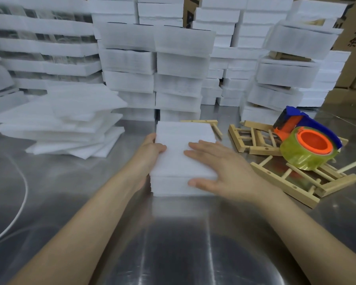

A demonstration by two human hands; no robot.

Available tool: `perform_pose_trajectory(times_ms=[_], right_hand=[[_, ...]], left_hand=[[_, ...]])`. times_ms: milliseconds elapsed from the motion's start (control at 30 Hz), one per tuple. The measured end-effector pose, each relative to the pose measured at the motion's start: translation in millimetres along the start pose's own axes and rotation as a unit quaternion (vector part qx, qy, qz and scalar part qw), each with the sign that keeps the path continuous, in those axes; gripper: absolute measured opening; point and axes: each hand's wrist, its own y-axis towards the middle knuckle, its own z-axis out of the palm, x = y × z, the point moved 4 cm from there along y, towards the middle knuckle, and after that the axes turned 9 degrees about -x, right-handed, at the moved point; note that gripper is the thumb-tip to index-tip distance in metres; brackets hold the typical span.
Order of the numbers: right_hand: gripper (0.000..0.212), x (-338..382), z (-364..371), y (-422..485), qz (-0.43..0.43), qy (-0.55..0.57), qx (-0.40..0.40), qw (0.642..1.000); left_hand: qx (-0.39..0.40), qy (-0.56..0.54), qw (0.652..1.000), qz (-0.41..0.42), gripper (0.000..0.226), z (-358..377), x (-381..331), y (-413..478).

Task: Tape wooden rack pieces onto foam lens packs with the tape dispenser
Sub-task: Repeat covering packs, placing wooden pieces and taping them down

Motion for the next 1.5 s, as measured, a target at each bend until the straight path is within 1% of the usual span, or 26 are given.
perform_pose_trajectory(times_ms=[33, 100, 233, 367, 467, 533, 633, 700, 867, 900, 933, 967, 1000, 1033, 1067, 1100, 1133, 1167, 1200, 1233, 1300, 1400, 1467, 1500], right_hand=[[0.075, 1, 1, 0, -0.003, -0.021, 0.015, 1.0], [0.08, 4, -1, 1, -0.001, -0.02, 0.011, 1.0], [0.075, 7, -3, 1, -0.005, -0.004, -0.004, 1.0], [0.066, 10, -5, -1, 0.001, 0.035, -0.016, 0.999], [0.067, 6, -3, 0, 0.003, 0.043, -0.018, 0.999], [0.067, 4, 0, 0, -0.012, 0.039, -0.011, 0.999], [0.056, 6, 2, -3, -0.087, 0.017, -0.014, 0.996], [0.051, 6, 1, -4, -0.115, 0.011, -0.014, 0.993], [0.046, 3, 2, -1, -0.11, 0.018, -0.001, 0.994], [0.043, 1, 4, 0, -0.111, 0.03, -0.005, 0.993], [0.041, -2, 4, 0, -0.1, 0.075, -0.013, 0.992], [0.039, -5, 3, 1, -0.073, 0.166, -0.037, 0.983], [0.04, -11, 2, 4, -0.025, 0.29, -0.087, 0.953], [0.04, -21, 1, 6, 0.033, 0.402, -0.163, 0.9], [0.039, -33, 1, 9, 0.095, 0.477, -0.25, 0.837], [0.036, -46, 5, 11, 0.16, 0.513, -0.322, 0.779], [0.032, -57, 11, 14, 0.219, 0.526, -0.366, 0.736], [0.029, -66, 19, 19, 0.266, 0.51, -0.378, 0.725], [0.028, -74, 26, 25, 0.298, 0.471, -0.366, 0.745], [0.028, -80, 33, 32, 0.321, 0.422, -0.344, 0.775], [0.03, -91, 42, 45, 0.342, 0.331, -0.324, 0.818], [0.035, -99, 41, 64, 0.348, 0.193, -0.344, 0.85], [0.031, -101, 41, 78, 0.327, 0.154, -0.324, 0.874], [0.026, -103, 42, 84, 0.317, 0.154, -0.296, 0.888]], left_hand=[[0.001, -0.001, 1.0, 0.0, 0.038, 0, 0, 0], [0.003, -0.004, 1.0, 0.0, 0.037, 0, 0, -1], [0.005, -0.027, 1.0, -0.007, 0.034, 1, 2, -2], [0.024, -0.043, 0.999, -0.006, 0.033, 1, 5, 0], [0.032, -0.031, 0.999, 0.006, 0.032, 1, 5, 0], [0.035, -0.018, 0.999, 0.014, 0.029, 1, 5, -1], [0.034, -0.001, 0.999, 0.028, 0.026, 1, 4, 0], [0.037, 0.01, 0.999, 0.035, 0.026, 1, 5, 1], [0.063, 0.015, 0.997, 0.029, 0.031, 2, 9, 5], [0.068, 0.022, 0.997, 0.032, 0.031, 3, 9, 6], [0.071, 0.027, 0.997, 0.033, 0.03, 2, 10, 6], [0.072, 0.029, 0.996, 0.033, 0.03, 2, 10, 6], [0.075, 0.035, 0.996, 0.031, 0.03, 2, 11, 8], [0.075, 0.038, 0.996, 0.026, 0.033, 1, 12, 8], [0.073, 0.039, 0.996, 0.017, 0.037, 1, 13, 7], [0.071, 0.035, 0.997, 0.009, 0.045, 1, 13, 6], [0.069, 0.032, 0.997, 0.005, 0.06, 1, 13, 7], [0.067, 0.032, 0.997, 0.003, 0.076, 1, 13, 8], [0.065, 0.031, 0.997, -0.001, 0.083, 1, 13, 8], [0.065, 0.027, 0.998, -0.001, 0.086, 2, 12, 8], [0.064, 0.023, 0.998, 0.003, 0.079, 2, 14, 10], [0.066, 0.042, 0.997, 0.008, 0.051, 2, 14, 11], [0.069, 0.047, 0.996, 0.008, 0.046, 2, 14, 11], [0.068, 0.048, 0.996, 0.014, 0.051, 1, 13, 11]])
